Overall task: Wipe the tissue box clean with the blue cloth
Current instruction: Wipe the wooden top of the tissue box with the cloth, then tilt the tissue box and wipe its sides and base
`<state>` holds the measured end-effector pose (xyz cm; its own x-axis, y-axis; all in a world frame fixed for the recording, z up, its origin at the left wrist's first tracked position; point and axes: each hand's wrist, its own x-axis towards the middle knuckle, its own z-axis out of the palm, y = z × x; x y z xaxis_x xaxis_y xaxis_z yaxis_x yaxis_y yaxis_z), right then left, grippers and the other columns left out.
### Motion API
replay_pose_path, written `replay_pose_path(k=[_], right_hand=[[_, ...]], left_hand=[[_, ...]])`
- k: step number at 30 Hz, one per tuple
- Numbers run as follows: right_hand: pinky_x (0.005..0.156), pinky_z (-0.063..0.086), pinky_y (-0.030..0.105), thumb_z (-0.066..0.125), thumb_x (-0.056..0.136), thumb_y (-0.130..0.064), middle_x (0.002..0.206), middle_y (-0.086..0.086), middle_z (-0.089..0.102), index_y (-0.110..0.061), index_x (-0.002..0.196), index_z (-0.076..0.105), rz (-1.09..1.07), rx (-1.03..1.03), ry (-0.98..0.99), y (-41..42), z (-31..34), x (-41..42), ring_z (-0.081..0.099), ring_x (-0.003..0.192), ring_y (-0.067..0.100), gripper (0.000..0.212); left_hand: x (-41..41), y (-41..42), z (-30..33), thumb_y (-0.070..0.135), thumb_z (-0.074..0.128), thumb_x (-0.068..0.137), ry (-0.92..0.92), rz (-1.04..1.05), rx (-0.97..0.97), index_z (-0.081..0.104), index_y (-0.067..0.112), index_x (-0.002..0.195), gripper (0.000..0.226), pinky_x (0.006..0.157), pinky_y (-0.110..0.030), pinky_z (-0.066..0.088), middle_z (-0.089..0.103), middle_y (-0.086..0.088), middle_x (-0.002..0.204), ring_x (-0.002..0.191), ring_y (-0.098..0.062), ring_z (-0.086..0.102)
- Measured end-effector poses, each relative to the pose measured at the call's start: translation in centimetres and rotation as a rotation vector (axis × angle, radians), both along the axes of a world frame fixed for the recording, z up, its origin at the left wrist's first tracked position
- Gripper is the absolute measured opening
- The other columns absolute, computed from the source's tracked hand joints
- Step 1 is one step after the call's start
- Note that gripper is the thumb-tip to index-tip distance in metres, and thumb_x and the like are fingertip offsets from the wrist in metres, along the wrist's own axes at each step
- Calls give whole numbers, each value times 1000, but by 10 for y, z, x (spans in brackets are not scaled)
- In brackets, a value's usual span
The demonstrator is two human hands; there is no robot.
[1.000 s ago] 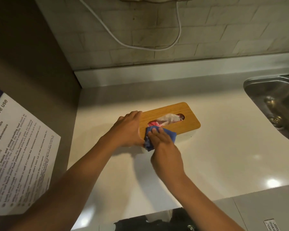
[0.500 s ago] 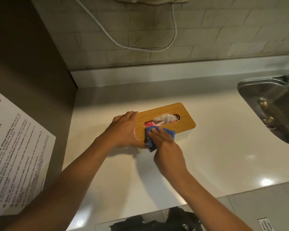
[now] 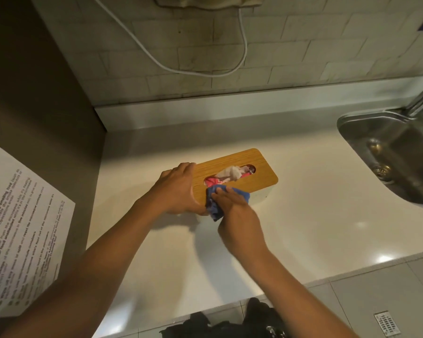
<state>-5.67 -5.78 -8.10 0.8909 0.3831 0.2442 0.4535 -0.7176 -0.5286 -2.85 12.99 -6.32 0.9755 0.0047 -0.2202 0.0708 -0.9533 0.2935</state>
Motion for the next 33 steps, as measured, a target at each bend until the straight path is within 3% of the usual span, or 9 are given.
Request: replay_pose_path(k=[3,6,8,10,14,18,22,29,33], right_hand=[[80,51,26,54,79,9,121,0,62,-19,117,65,-117,-34,35,-38,8,33,57,114,21,49],[68,41,11,49,77,12,95,1,65,-13,103,67,-224,-1,-8,-67,20,55,62,90,27,40],[60,41,21,46,74,14,85,4,68,-12,103,69,-304,73,-4,-79,23,58,62,77,28,46],[65,46,26,43,72,16,90,3,71,-15,111,68,-340,170,-5,-85,20,50,62,79,24,55],[81,41,3,41,76,16,110,-6,68,-21,122,65,-422,426,56,-91,11,31,60,97,7,64],[89,52,23,43,84,10,110,-7,69,-26,120,66,-462,607,113,-105,15,32,63,99,7,55],[88,54,38,44,89,4,104,-6,71,-29,117,67,-488,683,171,-121,15,41,63,91,9,49],[90,55,41,44,87,5,107,-13,70,-32,116,68,-432,701,262,-125,11,48,63,98,5,52],[90,54,42,44,86,5,107,-15,70,-33,116,68,-388,685,290,-128,10,56,63,99,5,53]], left_hand=[[-4,-1,0,83,74,43,-3,21,-13,26,23,149,131,107,-39,36,39,2,149,130,-26,45],[-5,-1,-1,81,77,47,6,36,-35,22,23,152,133,109,-38,32,33,3,155,136,-26,39],[-4,-1,-2,83,76,48,9,33,-22,20,23,153,134,112,-38,28,29,2,157,140,-27,34],[-3,-4,-5,85,74,50,18,6,-4,10,24,157,139,117,-40,22,20,0,162,146,-27,24],[5,-24,1,88,71,56,-26,-66,19,1,27,159,139,123,-44,11,3,-1,167,153,-28,5],[16,-52,18,76,71,70,-213,-97,14,42,26,137,88,106,-38,38,37,-1,141,129,-23,41],[11,-77,25,60,65,84,-298,-140,25,61,39,111,35,74,-31,37,58,12,107,96,-15,55],[8,-57,15,60,68,83,-159,-183,142,39,52,136,61,84,-37,47,67,4,109,103,-23,62],[14,-51,10,66,66,83,-117,-175,185,58,37,138,62,87,-35,45,73,7,115,103,-21,64]])
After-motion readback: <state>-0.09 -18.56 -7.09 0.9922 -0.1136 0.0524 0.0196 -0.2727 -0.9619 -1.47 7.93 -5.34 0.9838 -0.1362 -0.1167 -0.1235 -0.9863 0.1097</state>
